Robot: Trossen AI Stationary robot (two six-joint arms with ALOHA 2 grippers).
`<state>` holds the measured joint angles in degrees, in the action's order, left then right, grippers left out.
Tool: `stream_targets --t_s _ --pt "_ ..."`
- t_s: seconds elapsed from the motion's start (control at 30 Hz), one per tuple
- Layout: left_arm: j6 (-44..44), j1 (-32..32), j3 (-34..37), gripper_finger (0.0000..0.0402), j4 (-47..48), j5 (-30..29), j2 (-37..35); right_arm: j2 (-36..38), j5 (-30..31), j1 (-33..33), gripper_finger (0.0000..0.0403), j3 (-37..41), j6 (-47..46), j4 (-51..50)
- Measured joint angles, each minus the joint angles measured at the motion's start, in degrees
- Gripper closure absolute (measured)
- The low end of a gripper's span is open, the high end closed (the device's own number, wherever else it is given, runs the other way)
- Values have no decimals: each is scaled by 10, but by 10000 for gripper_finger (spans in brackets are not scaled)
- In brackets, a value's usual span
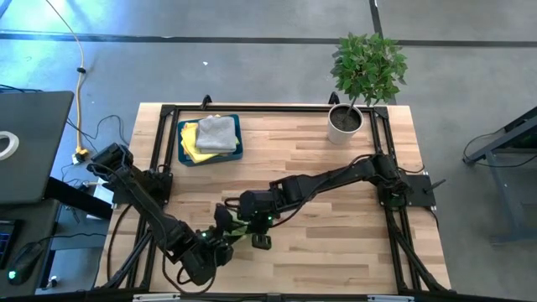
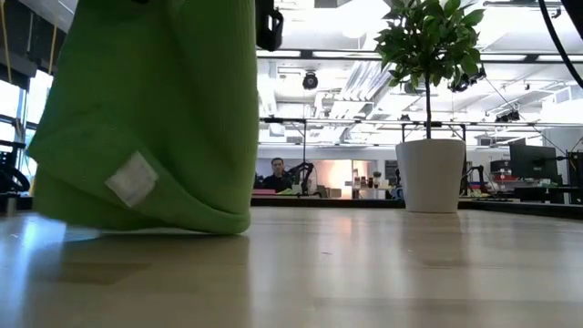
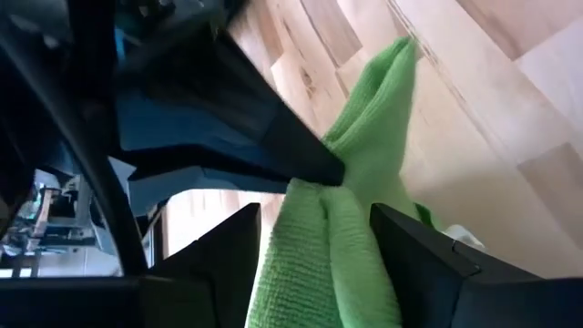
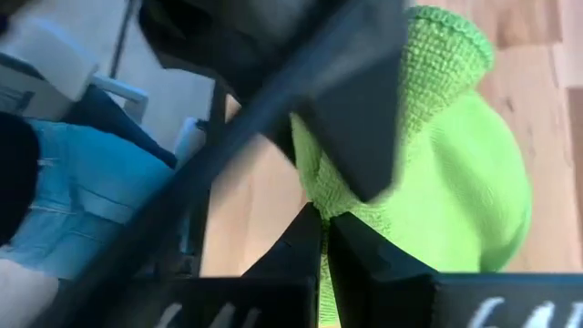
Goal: Fold microfiber towels
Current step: Put the folded green microfiber cloth into the blue bin
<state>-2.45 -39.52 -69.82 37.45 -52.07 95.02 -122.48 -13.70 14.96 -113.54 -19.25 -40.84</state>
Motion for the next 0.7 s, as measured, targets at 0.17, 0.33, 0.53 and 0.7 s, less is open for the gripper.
stream_targets --t_s 0.17,0.33,0.53,0.7 --pt "18 13 0 204 2 25 0 0 -9 1 403 0 5 21" --pt "47 12 0 211 5 30 0 0 -9 1 403 0 39 21" --pt "77 8 0 273 4 65 -1 0 -7 1 403 0 60 21" --pt "85 8 0 358 4 78 -2 0 0 1 403 0 63 18"
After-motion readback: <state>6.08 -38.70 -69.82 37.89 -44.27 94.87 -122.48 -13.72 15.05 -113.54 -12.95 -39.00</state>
